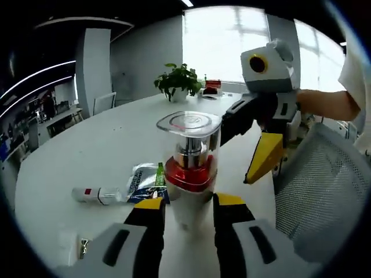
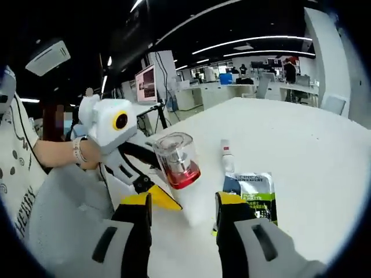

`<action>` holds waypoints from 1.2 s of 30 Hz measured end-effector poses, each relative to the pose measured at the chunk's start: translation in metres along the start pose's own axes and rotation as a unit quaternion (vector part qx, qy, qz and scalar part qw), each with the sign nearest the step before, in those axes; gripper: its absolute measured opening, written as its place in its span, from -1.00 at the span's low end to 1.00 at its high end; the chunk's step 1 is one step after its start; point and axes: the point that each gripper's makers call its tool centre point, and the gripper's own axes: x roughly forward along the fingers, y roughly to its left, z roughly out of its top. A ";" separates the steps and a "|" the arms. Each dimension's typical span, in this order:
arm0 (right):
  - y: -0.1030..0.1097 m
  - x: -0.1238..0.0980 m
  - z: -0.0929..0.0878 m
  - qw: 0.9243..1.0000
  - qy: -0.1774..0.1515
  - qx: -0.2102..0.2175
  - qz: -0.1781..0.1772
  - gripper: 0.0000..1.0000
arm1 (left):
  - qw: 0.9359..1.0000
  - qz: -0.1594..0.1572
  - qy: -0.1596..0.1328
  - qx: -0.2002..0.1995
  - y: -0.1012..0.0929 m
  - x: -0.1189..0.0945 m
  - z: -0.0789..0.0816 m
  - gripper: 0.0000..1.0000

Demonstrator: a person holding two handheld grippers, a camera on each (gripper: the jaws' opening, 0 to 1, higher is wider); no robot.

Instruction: Arrange the skincare products in the storage area until every visible bottle or jar stands upright without overlapping.

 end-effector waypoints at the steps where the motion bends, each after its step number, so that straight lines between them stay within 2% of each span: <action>1: 0.001 0.002 0.002 1.000 -0.001 -0.001 -0.001 -0.13 | 1.000 0.001 0.001 -0.002 0.000 0.001 -0.001 -0.45; 5: 0.001 0.010 0.014 1.000 -0.016 -0.006 -0.015 -0.14 | 1.000 0.003 0.009 -0.004 0.001 0.002 -0.005 -0.48; 10: 0.000 0.019 0.018 0.999 -0.019 -0.001 -0.034 -0.15 | 1.000 0.005 0.010 -0.007 0.001 0.001 -0.005 -0.49; 13: -0.002 0.022 0.027 0.998 -0.037 0.009 -0.043 -0.24 | 1.000 0.006 0.011 -0.009 0.000 0.001 -0.005 -0.49; 15: -0.003 0.025 0.030 0.998 -0.039 0.014 -0.049 -0.21 | 1.000 0.007 0.012 -0.010 0.000 0.001 -0.005 -0.49; 22: -0.001 0.033 0.031 0.998 -0.036 0.005 -0.050 -0.23 | 1.000 0.013 0.019 -0.019 0.000 0.005 -0.003 -0.50; 25: -0.005 0.034 0.032 0.998 -0.036 0.001 -0.056 -0.30 | 1.000 0.015 0.021 -0.015 0.001 0.007 -0.003 -0.52; 36: -0.018 0.032 0.034 0.998 -0.031 -0.011 -0.055 -0.32 | 0.999 0.011 0.019 -0.023 0.008 0.018 0.002 -0.52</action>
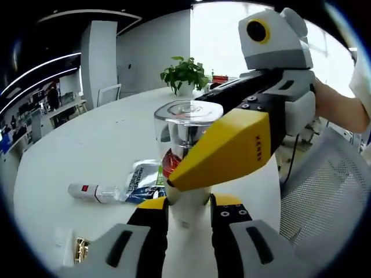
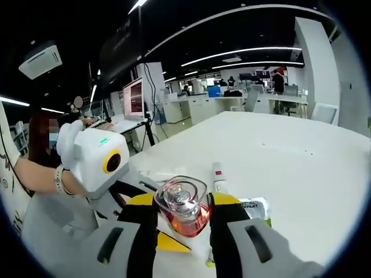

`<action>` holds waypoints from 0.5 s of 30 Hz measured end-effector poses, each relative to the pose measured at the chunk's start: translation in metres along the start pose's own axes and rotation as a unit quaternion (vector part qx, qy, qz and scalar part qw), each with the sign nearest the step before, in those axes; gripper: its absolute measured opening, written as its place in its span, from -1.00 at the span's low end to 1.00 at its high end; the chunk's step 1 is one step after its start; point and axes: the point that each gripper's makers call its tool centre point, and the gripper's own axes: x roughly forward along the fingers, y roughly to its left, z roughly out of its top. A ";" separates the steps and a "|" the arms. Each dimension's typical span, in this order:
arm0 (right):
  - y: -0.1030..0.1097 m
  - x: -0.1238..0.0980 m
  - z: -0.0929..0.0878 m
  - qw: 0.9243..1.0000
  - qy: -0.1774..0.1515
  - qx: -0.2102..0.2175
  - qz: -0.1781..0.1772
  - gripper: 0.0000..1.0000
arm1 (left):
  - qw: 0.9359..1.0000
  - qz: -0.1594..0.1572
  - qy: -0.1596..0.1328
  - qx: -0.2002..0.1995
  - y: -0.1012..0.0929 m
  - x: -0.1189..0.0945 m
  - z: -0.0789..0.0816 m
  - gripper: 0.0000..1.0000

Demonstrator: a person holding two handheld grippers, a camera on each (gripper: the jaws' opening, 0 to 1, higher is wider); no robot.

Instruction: Arrange the skincare products in the storage area until every visible bottle or jar stands upright without overlapping.

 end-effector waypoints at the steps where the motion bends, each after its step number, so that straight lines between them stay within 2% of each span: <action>1: -0.001 0.000 0.000 1.000 0.000 -0.001 0.001 -0.32 | 1.000 -0.002 0.000 -0.001 0.000 0.002 0.001 -0.52; 15: -0.013 0.001 0.001 1.000 0.005 -0.014 -0.013 -0.33 | 1.000 -0.007 0.004 0.001 0.006 0.013 0.004 -0.51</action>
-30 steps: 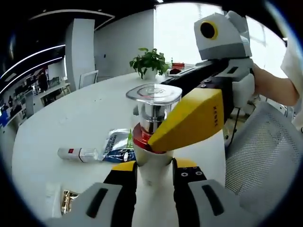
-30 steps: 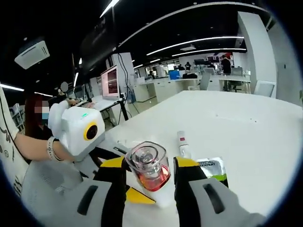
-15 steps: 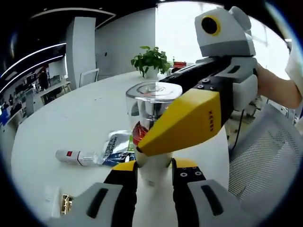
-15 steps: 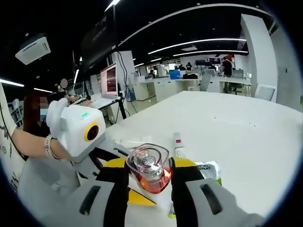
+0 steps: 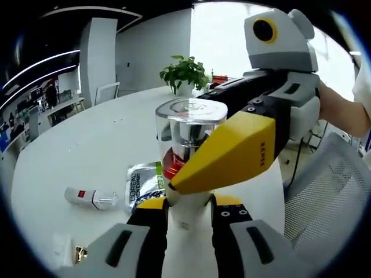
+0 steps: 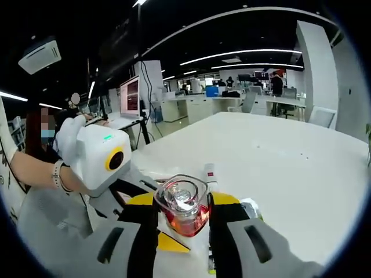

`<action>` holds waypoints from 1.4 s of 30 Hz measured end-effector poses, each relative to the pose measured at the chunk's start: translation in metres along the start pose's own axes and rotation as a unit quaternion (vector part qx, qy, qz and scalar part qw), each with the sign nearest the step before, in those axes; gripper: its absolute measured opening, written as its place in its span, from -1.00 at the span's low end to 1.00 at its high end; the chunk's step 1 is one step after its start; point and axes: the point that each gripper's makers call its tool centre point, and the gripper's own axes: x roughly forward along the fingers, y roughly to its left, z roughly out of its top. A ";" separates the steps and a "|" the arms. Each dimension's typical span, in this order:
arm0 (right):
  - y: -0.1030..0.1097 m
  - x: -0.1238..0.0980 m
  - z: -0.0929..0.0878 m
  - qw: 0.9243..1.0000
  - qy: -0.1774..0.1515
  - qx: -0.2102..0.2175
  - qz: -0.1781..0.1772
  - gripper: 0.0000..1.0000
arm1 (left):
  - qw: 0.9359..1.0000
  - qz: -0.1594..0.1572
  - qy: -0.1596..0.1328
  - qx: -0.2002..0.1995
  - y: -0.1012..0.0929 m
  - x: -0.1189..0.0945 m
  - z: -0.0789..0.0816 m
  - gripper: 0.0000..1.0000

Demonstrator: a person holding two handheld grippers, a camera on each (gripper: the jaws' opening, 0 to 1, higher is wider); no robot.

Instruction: Arrange the skincare products in the storage area until every visible bottle or jar stands upright without overlapping.

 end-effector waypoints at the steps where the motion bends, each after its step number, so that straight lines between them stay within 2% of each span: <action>1: 0.000 0.000 0.000 1.000 0.000 -0.001 0.000 -0.33 | 1.000 0.000 0.000 0.001 0.000 0.000 0.000 -0.51; 9: 0.002 0.000 0.000 1.000 -0.001 0.001 0.000 -0.30 | 1.000 0.000 0.002 0.014 0.000 0.000 -0.002 -0.51; 13: -0.001 0.000 -0.004 1.000 0.008 -0.004 -0.005 -0.18 | 1.000 0.001 0.002 0.020 -0.002 -0.001 -0.002 -0.49; 23: 0.000 -0.004 -0.010 1.000 0.020 0.006 0.002 0.00 | 1.000 -0.014 0.020 0.019 -0.010 -0.005 -0.009 -0.26; 27: 0.000 -0.007 -0.009 1.000 0.017 0.000 -0.004 0.01 | 1.000 -0.010 0.024 0.013 -0.010 -0.012 -0.011 -0.18; 34: 0.003 -0.010 -0.008 1.000 0.017 0.003 -0.002 0.25 | 1.000 0.003 0.023 0.001 -0.011 -0.025 -0.014 0.01; 42: 0.007 -0.023 -0.009 1.000 0.021 -0.003 -0.009 0.39 | 1.000 0.006 0.010 -0.019 -0.008 -0.049 -0.014 0.13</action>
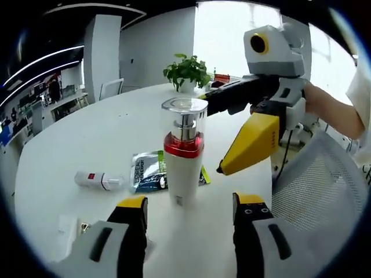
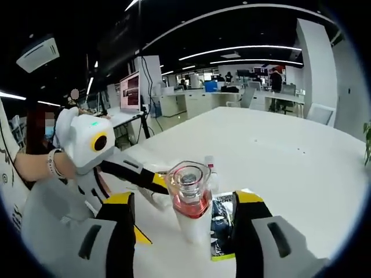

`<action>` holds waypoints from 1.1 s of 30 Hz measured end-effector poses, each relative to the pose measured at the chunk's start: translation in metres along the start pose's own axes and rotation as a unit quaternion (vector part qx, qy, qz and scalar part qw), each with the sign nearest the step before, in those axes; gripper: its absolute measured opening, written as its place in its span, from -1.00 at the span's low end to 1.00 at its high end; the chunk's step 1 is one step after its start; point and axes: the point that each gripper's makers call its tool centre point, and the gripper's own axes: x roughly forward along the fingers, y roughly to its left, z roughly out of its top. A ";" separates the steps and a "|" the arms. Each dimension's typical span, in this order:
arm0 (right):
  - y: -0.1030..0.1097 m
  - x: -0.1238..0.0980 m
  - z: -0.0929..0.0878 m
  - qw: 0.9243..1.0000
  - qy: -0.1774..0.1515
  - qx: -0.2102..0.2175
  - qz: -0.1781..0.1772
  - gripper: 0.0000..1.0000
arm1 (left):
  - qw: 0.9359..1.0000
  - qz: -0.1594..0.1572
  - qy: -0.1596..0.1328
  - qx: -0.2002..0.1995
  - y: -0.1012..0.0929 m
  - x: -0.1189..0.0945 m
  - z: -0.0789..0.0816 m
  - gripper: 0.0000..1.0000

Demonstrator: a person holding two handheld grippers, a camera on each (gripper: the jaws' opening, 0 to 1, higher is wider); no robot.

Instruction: Arrange the skincare products in the storage area until every visible bottle or jar stands upright without overlapping.

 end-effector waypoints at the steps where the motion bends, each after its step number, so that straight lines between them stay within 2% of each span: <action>1: 0.000 -0.001 0.000 1.000 0.000 -0.002 -0.002 0.40 | 1.000 0.002 -0.001 -0.002 0.000 -0.004 -0.001 0.14; 6: -0.001 -0.006 -0.001 1.000 0.006 -0.010 -0.011 0.53 | 1.000 0.012 -0.002 -0.007 0.002 -0.018 -0.005 0.24; 10: 0.001 -0.010 -0.001 1.000 0.011 -0.015 -0.007 0.58 | 0.999 0.030 -0.014 0.014 0.002 -0.029 -0.002 0.48; 12: 0.002 -0.011 -0.001 1.000 0.012 -0.018 -0.008 0.62 | 0.999 0.030 -0.014 0.013 0.000 -0.035 -0.001 0.49; 14: 0.003 -0.013 -0.002 1.000 0.016 -0.022 -0.009 0.66 | 0.999 0.033 -0.018 0.007 0.000 -0.040 -0.002 0.46; 18: 0.005 -0.016 -0.004 0.999 0.023 -0.029 -0.013 0.73 | 0.999 0.047 -0.021 -0.004 0.003 -0.051 -0.004 0.59; 22: 0.011 -0.018 -0.006 0.999 0.027 -0.032 -0.006 0.78 | 0.997 0.060 -0.039 -0.015 0.007 -0.063 0.000 0.59; 29: 0.019 -0.023 -0.012 0.998 0.041 -0.047 -0.005 0.91 | 0.994 0.094 -0.053 -0.033 0.019 -0.082 -0.001 0.92; 33: 0.025 -0.025 -0.015 0.998 0.047 -0.050 -0.003 0.93 | 0.992 0.098 -0.059 -0.043 0.018 -0.091 -0.001 0.92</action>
